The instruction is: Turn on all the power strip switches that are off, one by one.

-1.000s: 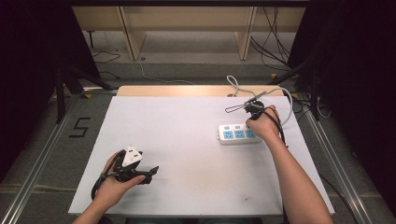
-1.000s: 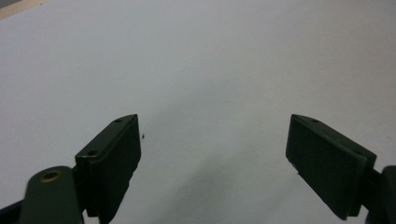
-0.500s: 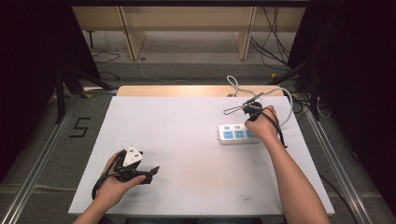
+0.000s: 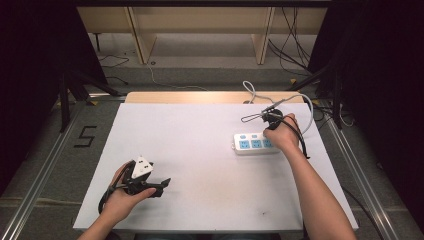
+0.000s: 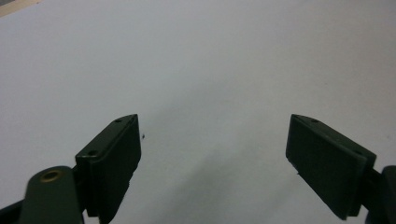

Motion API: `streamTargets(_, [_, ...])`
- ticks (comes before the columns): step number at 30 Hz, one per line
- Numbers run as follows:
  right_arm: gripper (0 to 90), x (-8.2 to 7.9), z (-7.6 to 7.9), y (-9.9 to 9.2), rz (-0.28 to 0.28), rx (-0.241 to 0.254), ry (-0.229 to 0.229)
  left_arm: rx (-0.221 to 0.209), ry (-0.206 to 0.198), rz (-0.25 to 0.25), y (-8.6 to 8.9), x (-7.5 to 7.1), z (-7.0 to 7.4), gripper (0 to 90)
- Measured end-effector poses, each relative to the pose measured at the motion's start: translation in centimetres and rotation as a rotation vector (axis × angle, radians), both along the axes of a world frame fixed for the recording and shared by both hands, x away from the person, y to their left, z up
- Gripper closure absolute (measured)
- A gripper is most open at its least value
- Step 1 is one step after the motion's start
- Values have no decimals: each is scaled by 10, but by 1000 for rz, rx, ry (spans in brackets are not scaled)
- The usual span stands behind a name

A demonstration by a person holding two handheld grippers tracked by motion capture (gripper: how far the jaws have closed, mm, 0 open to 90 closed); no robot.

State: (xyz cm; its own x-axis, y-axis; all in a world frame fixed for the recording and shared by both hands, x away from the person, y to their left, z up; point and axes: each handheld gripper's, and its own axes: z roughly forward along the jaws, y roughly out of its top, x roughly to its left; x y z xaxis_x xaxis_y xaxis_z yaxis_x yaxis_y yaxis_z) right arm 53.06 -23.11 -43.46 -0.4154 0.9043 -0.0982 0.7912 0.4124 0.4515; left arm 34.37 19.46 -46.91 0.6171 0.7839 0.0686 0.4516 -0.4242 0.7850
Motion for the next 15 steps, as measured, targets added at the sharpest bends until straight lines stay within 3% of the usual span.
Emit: streamTargets(15, [900,-1,6,-2,11,8,-12,2,-1,2,0,0,0,179])
